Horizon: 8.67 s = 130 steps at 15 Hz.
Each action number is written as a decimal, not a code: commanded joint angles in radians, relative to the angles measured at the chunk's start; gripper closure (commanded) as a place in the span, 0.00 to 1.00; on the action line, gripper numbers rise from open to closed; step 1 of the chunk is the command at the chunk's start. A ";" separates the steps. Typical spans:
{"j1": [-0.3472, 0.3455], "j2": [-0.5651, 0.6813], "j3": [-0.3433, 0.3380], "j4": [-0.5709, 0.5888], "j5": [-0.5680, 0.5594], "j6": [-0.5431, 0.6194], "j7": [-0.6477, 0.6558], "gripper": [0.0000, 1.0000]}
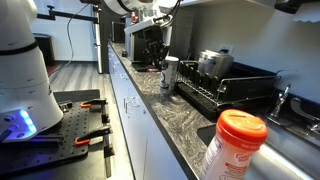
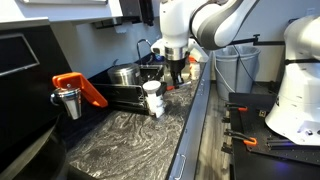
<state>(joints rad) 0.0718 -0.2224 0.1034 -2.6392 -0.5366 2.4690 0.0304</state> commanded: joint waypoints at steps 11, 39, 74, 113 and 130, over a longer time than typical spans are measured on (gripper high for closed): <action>-0.018 -0.357 0.043 -0.143 0.020 0.038 0.027 0.97; -0.159 -0.412 0.209 0.037 0.028 0.267 0.142 0.97; -0.848 -0.525 0.734 0.221 0.605 0.913 0.245 0.89; -1.265 -0.498 1.022 0.510 0.837 0.992 0.270 0.97; -1.298 -0.468 1.047 0.511 0.826 0.992 0.261 0.97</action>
<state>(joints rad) -1.2065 -0.7269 1.1318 -2.1461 0.2817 3.4614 0.3152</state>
